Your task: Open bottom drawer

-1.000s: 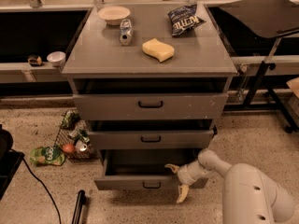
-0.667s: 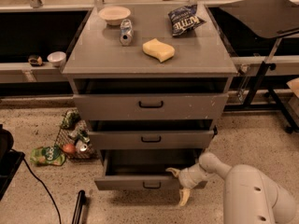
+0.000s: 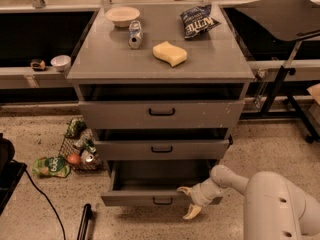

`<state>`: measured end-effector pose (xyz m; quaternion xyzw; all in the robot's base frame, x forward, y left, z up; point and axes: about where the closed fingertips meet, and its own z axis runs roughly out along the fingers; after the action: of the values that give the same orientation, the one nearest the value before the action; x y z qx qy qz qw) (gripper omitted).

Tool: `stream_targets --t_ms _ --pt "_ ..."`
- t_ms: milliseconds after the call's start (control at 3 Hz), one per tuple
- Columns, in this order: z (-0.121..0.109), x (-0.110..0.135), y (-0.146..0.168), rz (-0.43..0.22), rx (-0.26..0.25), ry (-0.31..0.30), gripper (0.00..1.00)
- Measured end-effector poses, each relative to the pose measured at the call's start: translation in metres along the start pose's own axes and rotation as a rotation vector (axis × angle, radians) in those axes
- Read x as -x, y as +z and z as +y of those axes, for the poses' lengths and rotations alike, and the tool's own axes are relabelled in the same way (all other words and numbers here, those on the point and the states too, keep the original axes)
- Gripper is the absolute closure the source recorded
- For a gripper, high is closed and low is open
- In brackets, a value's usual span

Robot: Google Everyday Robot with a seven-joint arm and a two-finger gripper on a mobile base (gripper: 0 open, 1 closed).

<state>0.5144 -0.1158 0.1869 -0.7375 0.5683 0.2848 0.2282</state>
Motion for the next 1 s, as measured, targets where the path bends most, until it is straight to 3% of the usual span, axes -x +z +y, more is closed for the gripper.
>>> stream_targets --t_ms 667,1000 --pt "0.0117 0.0069 0.0001 0.004 0.032 0.022 0.88" --pt "0.0126 0.0073 0.0001 0.002 0.033 0.024 0.86"
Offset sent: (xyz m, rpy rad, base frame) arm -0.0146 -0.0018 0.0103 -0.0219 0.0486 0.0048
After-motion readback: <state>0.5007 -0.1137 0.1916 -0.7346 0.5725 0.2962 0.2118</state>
